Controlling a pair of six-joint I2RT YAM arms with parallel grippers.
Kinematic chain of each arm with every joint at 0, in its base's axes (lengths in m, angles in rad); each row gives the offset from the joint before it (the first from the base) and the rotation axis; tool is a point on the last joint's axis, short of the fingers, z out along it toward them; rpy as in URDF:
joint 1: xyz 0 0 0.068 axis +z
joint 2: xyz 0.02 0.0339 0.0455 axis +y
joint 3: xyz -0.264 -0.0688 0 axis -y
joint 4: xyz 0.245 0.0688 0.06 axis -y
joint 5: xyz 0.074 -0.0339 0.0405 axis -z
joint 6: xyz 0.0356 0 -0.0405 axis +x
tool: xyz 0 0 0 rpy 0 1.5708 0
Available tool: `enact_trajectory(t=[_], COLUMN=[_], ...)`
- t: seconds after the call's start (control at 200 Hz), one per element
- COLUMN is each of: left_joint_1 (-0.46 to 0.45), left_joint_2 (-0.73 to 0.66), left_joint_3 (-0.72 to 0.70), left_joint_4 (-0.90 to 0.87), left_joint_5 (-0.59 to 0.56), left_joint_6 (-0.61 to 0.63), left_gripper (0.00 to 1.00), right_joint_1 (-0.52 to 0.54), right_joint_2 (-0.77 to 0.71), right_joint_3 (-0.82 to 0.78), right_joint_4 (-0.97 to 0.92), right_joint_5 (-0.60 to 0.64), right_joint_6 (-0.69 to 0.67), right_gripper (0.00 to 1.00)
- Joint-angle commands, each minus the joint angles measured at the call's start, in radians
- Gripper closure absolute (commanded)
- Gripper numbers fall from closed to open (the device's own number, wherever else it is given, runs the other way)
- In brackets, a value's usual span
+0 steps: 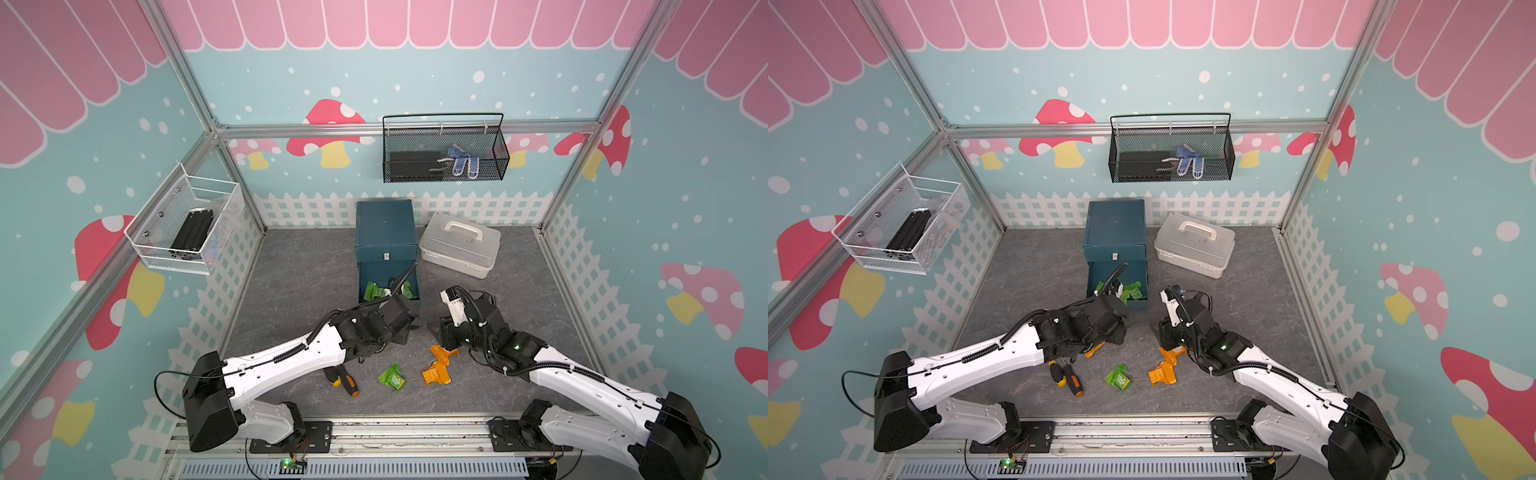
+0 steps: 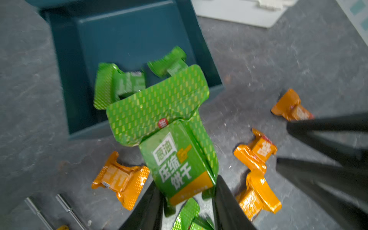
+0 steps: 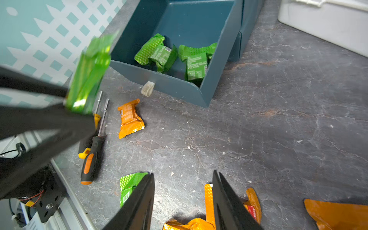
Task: Place the cookies into the drawer by color
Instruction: Place the cookie in the drawer.
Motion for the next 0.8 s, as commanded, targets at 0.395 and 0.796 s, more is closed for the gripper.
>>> enact_trajectory(t=[0.395,0.796], left_joint_1=[0.256,0.298], left_joint_2=[0.273,0.452], left_joint_3=[0.263,0.375], left_joint_4=[-0.085,-0.104], left_joint_5=[0.132,0.171], left_joint_6=[0.213,0.245], left_gripper=[0.6,0.6], right_joint_1=[0.024,0.231], right_joint_2=[0.216,0.297], right_joint_3=[0.071,0.07], right_joint_4=[0.222,-0.034], right_joint_5=[-0.149,-0.055], right_joint_6=[0.018,0.007], right_gripper=[0.49,0.43])
